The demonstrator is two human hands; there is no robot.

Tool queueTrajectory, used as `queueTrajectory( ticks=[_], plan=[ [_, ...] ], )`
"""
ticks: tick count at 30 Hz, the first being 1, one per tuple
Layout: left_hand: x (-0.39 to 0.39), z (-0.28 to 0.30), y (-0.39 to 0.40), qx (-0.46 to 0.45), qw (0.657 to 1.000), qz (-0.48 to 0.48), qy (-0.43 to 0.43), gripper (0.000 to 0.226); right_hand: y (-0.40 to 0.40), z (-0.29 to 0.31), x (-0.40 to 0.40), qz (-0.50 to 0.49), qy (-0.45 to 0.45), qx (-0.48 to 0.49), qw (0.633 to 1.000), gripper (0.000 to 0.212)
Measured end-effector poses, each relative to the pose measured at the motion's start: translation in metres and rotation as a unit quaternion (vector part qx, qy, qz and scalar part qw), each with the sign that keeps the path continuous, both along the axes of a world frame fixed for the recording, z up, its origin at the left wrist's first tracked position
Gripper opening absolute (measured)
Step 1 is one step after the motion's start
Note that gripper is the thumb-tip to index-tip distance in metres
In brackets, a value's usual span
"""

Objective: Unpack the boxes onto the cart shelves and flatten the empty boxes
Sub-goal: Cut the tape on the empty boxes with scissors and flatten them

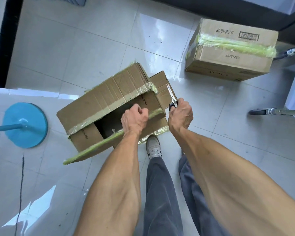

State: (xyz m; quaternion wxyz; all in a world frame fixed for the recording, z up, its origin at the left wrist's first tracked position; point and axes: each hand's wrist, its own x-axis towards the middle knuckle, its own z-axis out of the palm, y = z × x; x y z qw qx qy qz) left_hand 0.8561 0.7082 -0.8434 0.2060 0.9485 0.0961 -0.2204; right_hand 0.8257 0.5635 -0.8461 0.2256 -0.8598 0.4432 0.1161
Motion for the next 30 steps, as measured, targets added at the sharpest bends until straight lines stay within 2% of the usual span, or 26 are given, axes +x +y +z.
queueTrajectory(
  ticks=[2,4,5,7,8,9,10,12,13,15,19,23,26,28,30],
  plan=[
    [-0.019,0.001,-0.004,0.007,0.996,-0.014,0.085,0.028,-0.01,0.003,0.0,-0.005,0.01,-0.002,1.0,0.006],
    [-0.041,-0.001,-0.01,0.011,0.977,-0.055,0.208,0.026,-0.017,0.008,-0.003,0.001,0.024,-0.007,1.0,0.008],
    [-0.052,-0.001,-0.012,0.021,0.946,-0.106,0.305,0.032,-0.019,0.01,-0.005,0.001,0.033,-0.007,0.999,0.007],
    [-0.076,0.003,-0.014,0.05,0.848,-0.173,0.499,0.065,-0.021,0.017,-0.008,0.008,0.046,0.005,0.999,0.007],
    [-0.087,0.005,-0.016,0.057,0.817,-0.17,0.547,0.074,-0.024,0.019,-0.011,0.015,0.053,0.012,0.998,0.006],
    [-0.095,0.005,-0.018,0.05,0.821,-0.153,0.547,0.074,-0.027,0.021,-0.013,0.023,0.057,0.018,0.998,0.007],
    [-0.101,0.002,-0.019,0.031,0.85,-0.129,0.509,0.067,-0.029,0.022,-0.014,0.029,0.061,0.022,0.997,0.011],
    [-0.098,0.0,-0.028,0.022,0.924,-0.052,0.379,0.047,-0.039,0.021,-0.019,0.039,0.073,0.026,0.996,0.016],
    [-0.09,0.001,-0.034,0.041,0.95,-0.019,0.31,0.04,-0.044,0.02,-0.02,0.037,0.076,0.026,0.996,0.018],
    [-0.062,0.006,-0.046,0.078,0.976,-0.006,0.204,0.031,-0.053,0.017,-0.022,0.034,0.079,0.02,0.996,0.02],
    [0.002,0.006,-0.083,0.069,0.988,-0.08,0.113,0.032,-0.077,0.017,-0.02,0.025,0.081,-0.002,0.996,0.016],
    [0.05,-0.003,-0.122,0.067,0.984,-0.151,0.065,0.031,-0.105,0.013,-0.007,-0.008,0.074,-0.001,0.997,0.014],
    [0.071,-0.007,-0.154,0.061,0.982,-0.167,0.066,0.036,-0.131,0.002,0.013,-0.063,0.049,0.075,0.994,0.027],
    [0.082,-0.011,-0.176,0.055,0.98,-0.18,0.072,0.04,-0.147,-0.006,0.029,-0.035,0.049,0.122,0.991,0.035],
    [0.092,-0.016,-0.195,0.055,0.976,-0.194,0.079,0.042,-0.163,-0.012,0.043,-0.057,0.037,0.102,0.992,0.033]
  ],
)
